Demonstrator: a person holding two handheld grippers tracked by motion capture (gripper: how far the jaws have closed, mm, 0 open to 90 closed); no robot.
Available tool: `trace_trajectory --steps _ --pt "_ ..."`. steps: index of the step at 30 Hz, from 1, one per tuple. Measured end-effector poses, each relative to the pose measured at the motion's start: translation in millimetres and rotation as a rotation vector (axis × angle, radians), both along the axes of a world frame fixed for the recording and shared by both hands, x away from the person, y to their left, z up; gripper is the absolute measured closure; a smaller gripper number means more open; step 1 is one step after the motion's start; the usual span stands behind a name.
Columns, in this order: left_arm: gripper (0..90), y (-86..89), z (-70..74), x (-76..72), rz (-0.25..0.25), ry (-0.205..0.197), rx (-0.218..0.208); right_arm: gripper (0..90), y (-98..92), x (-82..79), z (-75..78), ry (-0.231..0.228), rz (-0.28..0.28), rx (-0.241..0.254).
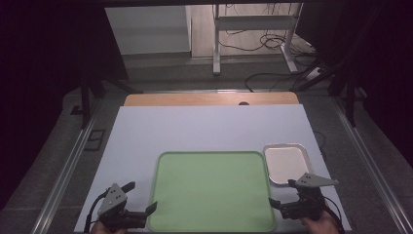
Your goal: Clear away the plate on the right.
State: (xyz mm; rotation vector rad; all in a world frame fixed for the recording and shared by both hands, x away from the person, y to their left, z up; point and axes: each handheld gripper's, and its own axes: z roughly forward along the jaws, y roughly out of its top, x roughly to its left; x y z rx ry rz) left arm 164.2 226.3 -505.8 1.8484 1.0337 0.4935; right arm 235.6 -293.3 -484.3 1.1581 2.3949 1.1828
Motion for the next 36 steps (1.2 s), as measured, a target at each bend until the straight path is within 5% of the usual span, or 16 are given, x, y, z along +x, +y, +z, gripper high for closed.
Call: trace_trajectory --steps 19,36 --pt "0.0 -6.5 0.8 -2.3 -0.005 -0.029 0.058 0.0 2.8 -0.5 -0.9 0.011 -0.019 -0.041" --pt "0.0 -5.5 0.7 -0.5 -0.008 -0.018 0.046 0.0 3.2 -0.7 -0.9 0.013 -0.013 -0.044"
